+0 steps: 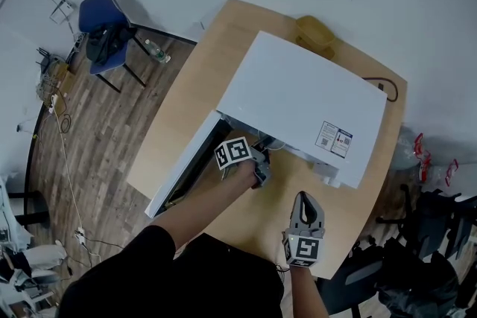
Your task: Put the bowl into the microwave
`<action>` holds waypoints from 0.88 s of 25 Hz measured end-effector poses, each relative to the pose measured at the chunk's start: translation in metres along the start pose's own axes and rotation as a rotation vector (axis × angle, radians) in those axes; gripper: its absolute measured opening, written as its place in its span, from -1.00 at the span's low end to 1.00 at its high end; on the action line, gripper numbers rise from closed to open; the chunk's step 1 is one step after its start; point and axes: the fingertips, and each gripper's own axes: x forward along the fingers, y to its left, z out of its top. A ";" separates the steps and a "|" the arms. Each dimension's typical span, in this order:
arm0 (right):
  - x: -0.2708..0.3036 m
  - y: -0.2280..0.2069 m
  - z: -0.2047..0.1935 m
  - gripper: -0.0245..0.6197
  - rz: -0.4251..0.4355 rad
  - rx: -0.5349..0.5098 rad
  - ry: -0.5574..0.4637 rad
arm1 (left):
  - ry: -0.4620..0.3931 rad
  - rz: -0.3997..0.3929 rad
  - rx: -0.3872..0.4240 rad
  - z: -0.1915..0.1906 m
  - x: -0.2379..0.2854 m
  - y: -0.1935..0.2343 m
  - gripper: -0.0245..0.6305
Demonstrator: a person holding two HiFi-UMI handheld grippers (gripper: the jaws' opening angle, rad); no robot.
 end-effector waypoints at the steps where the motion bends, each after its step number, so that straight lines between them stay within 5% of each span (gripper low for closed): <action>1: 0.001 0.001 0.001 -0.73 0.002 -0.006 -0.010 | -0.002 0.004 -0.006 0.001 0.001 0.001 -0.24; 6: 0.001 0.004 0.002 -0.73 0.004 0.016 -0.011 | 0.006 0.024 0.020 0.002 0.004 -0.001 -0.24; 13: -0.001 0.002 -0.001 -0.73 -0.016 0.064 0.013 | 0.004 0.150 0.068 0.010 0.006 -0.001 -0.23; 22: -0.003 0.002 0.006 -0.73 -0.016 0.066 0.001 | 0.035 0.193 0.310 0.024 0.014 -0.004 -0.23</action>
